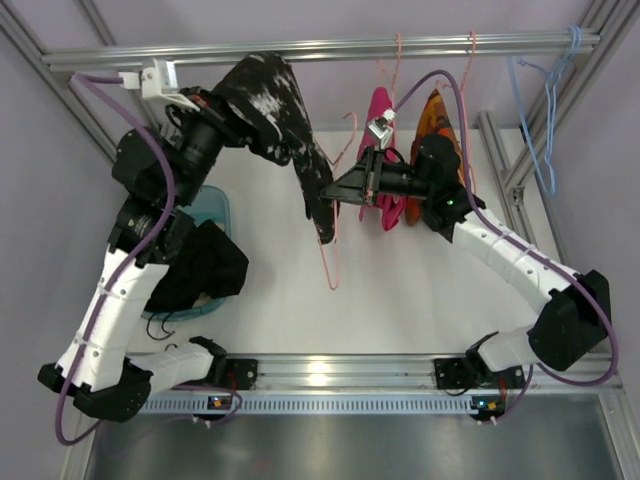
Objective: Remove the trousers from the hanger
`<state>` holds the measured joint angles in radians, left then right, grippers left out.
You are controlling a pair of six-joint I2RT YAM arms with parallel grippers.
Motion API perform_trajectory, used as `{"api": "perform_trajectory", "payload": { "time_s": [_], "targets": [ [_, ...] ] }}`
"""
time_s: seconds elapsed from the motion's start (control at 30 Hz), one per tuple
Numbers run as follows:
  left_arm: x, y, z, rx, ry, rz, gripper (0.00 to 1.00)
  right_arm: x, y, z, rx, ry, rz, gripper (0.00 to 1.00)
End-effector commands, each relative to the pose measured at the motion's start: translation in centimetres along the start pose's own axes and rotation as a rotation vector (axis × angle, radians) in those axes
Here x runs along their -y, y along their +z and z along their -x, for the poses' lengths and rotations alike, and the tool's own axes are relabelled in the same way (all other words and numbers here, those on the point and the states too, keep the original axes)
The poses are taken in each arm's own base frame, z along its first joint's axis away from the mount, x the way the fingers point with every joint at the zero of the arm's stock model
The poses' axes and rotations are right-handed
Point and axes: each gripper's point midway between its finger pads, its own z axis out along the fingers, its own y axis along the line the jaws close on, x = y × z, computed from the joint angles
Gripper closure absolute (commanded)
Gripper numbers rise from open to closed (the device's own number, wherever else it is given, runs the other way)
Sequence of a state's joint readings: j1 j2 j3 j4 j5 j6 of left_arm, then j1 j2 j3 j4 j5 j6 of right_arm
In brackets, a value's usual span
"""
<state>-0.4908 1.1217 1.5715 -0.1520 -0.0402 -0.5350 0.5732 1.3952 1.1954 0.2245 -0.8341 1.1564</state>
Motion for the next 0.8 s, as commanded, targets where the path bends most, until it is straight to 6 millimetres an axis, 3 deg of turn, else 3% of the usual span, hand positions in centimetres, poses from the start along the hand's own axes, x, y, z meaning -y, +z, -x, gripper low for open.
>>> {"api": "perform_trajectory", "payload": {
  "time_s": [0.0,0.17,0.27,0.37,0.47,0.5,0.57,0.77],
  "targets": [
    [6.3,-4.0,13.4,0.378,-0.047,-0.187,1.0,-0.7,-0.6,-0.5,-0.006,-0.065,0.008,1.0],
    [5.8,-7.2,17.9,0.508,-0.006,-0.137,1.0,0.0,-0.6,-0.7,-0.013,-0.065,-0.01,1.0],
    [5.4,-9.5,19.3,0.553,0.027,-0.095,1.0,0.0,-0.7,-0.8,-0.017,-0.074,-0.012,1.0],
    [2.7,-11.0,19.4,0.58,0.087,0.04,1.0,-0.2,-0.8,-0.8,-0.018,-0.081,-0.013,1.0],
    [-1.2,-14.6,20.0,0.654,0.18,0.262,1.0,-1.0,-0.9,-0.7,-0.017,-0.102,-0.004,1.0],
    [-1.0,-17.2,20.6,0.708,0.207,0.304,1.0,-1.3,-1.0,-0.6,-0.015,-0.114,0.0,1.0],
    [-3.3,-18.8,20.0,0.721,0.291,0.428,1.0,-1.4,-1.1,-0.7,-0.017,-0.116,-0.004,1.0],
    [-5.0,-25.1,18.5,0.772,0.482,0.647,1.0,-1.9,-1.7,-1.1,-0.029,-0.14,-0.009,1.0]
  ]
}}
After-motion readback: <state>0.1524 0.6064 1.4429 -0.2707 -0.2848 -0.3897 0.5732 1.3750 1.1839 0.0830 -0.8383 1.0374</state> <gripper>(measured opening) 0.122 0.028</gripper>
